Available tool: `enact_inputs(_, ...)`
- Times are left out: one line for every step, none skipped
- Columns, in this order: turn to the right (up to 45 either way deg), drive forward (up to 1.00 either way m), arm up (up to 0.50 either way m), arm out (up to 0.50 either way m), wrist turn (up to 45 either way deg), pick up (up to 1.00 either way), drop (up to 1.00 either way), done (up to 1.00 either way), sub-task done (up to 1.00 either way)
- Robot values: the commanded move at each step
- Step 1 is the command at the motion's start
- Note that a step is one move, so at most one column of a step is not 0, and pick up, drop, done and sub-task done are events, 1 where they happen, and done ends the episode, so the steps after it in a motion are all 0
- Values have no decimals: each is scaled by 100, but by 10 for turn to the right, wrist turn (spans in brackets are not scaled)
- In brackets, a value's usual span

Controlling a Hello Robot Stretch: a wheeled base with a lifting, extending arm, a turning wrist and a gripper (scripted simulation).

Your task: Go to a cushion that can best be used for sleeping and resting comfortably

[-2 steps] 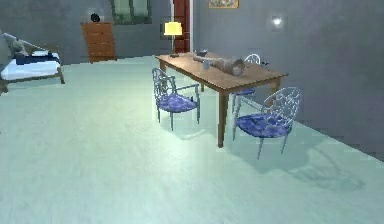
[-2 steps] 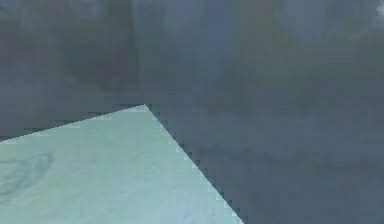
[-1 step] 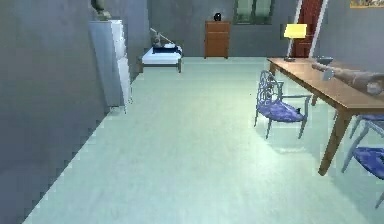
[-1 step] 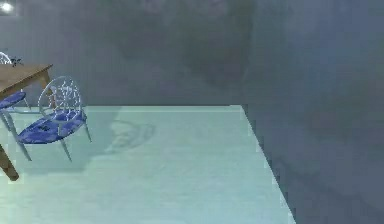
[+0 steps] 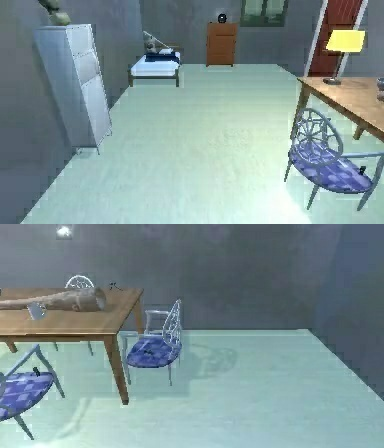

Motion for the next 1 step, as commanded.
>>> enact_inputs(0, 100, 0, 0, 0, 0, 0, 0, 0)
